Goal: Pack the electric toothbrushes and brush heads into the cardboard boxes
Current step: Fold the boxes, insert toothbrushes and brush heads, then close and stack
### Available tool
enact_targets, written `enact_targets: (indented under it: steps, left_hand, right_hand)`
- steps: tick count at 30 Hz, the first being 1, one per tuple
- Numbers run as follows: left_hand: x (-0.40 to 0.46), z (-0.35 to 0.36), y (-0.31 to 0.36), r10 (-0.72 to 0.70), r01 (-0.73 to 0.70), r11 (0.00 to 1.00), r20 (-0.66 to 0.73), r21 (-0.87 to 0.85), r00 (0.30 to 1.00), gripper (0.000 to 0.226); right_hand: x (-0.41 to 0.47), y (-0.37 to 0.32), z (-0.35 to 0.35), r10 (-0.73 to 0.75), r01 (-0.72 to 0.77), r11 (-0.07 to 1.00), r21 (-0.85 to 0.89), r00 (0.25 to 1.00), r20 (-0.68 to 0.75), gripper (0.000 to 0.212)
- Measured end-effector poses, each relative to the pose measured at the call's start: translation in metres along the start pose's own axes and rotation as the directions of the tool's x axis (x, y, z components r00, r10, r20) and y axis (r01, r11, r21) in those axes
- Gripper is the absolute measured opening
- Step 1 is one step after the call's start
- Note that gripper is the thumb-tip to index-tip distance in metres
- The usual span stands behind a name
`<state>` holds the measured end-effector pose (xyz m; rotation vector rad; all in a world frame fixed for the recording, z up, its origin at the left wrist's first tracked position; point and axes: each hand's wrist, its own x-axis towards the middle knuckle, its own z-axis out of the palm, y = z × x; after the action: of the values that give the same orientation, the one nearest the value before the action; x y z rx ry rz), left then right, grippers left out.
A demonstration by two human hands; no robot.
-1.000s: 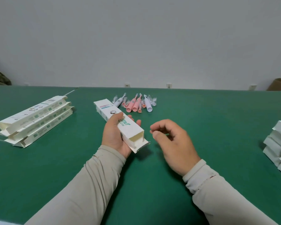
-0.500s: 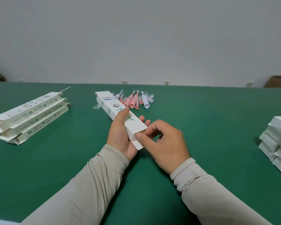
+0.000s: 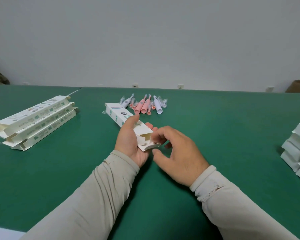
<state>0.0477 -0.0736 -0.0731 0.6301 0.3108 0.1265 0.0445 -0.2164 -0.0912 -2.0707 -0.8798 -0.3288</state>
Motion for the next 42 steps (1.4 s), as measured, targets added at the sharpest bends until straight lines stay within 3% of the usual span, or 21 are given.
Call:
enact_targets:
  steps: [6,22,28,35,42]
  left_hand:
    - [0.003,0.000,-0.003,-0.008,0.007,1.000,0.036,0.024,0.999,0.028]
    - [-0.003,0.005,-0.006,-0.088,0.085,0.995,0.092,0.043,0.992,0.032]
    - [-0.007,0.007,-0.015,-0.168,0.154,0.984,0.180,0.091,0.969,0.045]
    - [-0.007,0.005,-0.005,-0.145,0.142,0.989,0.135,0.033,0.980,0.053]
    - [-0.006,0.004,-0.010,-0.197,0.195,0.980,0.178,0.028,0.964,0.081]
  right_hand:
    - [0.002,0.001,-0.002,-0.081,0.076,0.996,-0.042,0.987,-0.140,0.018]
    - [0.002,0.002,-0.002,-0.120,0.113,0.992,-0.056,0.982,-0.144,0.005]
    - [0.003,0.010,-0.004,-0.001,-0.020,0.996,-0.092,0.976,-0.218,0.014]
    - [0.005,0.019,-0.005,0.097,-0.078,0.981,0.178,0.990,-0.101,0.018]
    - [0.006,0.022,-0.002,0.154,-0.125,0.972,0.199,0.979,-0.137,0.014]
